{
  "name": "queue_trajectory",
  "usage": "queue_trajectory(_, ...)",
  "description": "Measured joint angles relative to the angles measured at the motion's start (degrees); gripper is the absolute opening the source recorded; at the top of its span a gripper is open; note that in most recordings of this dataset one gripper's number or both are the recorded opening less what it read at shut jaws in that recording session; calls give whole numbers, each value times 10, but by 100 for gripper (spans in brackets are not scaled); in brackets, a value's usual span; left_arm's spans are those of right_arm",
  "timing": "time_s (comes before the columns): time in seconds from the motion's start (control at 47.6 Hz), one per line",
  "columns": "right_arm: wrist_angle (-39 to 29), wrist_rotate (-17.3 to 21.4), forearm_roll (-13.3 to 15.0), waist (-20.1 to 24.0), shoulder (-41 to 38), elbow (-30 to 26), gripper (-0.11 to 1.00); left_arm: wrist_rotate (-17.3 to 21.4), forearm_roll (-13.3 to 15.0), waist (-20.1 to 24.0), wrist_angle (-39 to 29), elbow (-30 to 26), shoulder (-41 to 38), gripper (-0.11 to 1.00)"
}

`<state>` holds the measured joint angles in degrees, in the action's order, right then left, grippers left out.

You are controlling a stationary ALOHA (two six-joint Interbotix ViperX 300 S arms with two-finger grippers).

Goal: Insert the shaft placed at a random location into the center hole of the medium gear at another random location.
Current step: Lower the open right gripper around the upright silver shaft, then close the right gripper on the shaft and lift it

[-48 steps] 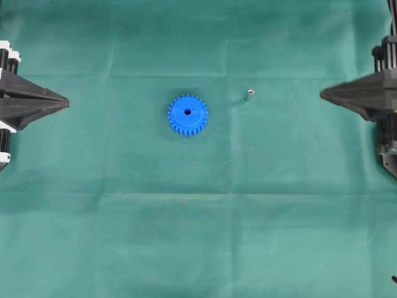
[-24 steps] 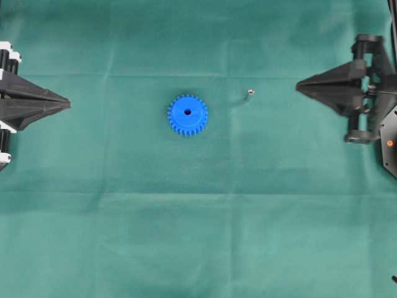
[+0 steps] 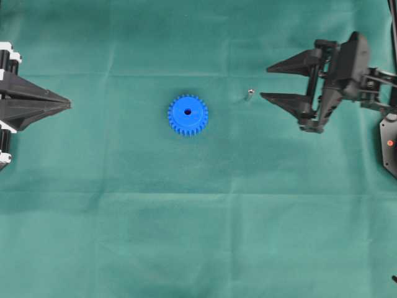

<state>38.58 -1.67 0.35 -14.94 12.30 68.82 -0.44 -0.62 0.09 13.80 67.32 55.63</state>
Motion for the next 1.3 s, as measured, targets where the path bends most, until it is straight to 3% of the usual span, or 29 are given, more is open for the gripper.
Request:
queue_trajectory(0.441,91,0,0,-4,-152,-18,75,0,0,6,-4,0,0,0)
queue_trajectory(0.903,93,-1,-1,-4,-181,-32,73,0,0,6,-9,0,-2,0)
queue_trajectory(0.966,93,-1,-1,-4,-181,-33,67,0,0,6,-11,0,-2,0)
queue_trajectory(1.176,93,-1,-2,-4,-183,-36,14,0,0,7,-12,0,-2,0)
queue_trajectory(1.302,93,0,-2,-4,-183,-36,13,0,0,7,-12,1,-2,0)
